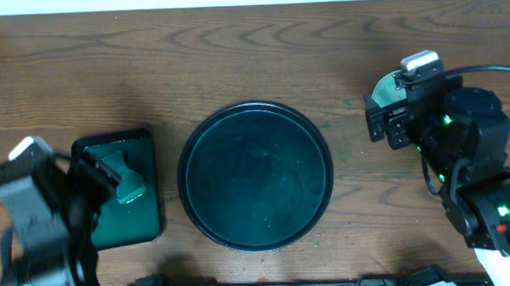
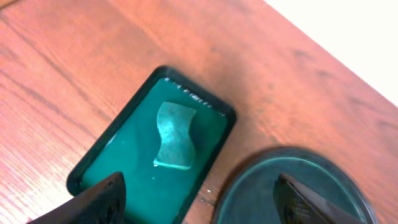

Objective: Clean dirty plates on tray and stack at the side

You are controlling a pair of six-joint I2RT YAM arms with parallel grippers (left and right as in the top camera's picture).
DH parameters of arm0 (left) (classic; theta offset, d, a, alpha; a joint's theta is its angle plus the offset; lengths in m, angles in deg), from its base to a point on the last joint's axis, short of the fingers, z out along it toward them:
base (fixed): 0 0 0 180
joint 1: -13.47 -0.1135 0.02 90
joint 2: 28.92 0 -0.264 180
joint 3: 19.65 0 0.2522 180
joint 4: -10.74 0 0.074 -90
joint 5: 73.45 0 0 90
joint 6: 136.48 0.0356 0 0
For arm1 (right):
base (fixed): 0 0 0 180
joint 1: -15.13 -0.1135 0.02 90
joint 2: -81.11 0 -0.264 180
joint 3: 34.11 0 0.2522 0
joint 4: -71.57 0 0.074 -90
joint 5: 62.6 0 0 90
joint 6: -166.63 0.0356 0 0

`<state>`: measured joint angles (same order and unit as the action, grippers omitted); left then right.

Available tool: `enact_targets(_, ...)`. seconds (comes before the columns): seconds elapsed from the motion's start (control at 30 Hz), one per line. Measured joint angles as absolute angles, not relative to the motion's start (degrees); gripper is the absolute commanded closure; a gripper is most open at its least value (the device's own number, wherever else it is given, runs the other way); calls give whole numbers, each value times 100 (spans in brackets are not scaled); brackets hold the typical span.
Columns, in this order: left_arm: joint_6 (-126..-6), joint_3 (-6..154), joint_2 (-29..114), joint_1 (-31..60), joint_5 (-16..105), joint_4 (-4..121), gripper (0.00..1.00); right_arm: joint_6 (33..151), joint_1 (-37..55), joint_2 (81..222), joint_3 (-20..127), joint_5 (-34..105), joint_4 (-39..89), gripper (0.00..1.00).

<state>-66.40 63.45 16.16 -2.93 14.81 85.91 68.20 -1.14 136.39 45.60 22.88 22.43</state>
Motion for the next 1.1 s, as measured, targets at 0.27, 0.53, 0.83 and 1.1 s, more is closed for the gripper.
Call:
enact_targets(0.27, -6318, 6477, 16, -293, 1796, 9288, 16, 6624, -114, 13500, 4562, 2135, 2239, 1)
enact_targets(0.53, -6168, 6601, -546, -127, 2095, 9926, 16, 6578, -114, 13500, 4562, 1849, 2237, 1)
enact_targets(0.83, -5781, 6601, -533, 960, 2137, 9837, 16, 6578, -114, 13502, 4562, 1525, 1780, 1)
enact_targets(1.1, -5536, 6601, -533, 1871, 2137, 9826, 15, 6578, -114, 13508, 4562, 1482, 1299, 1)
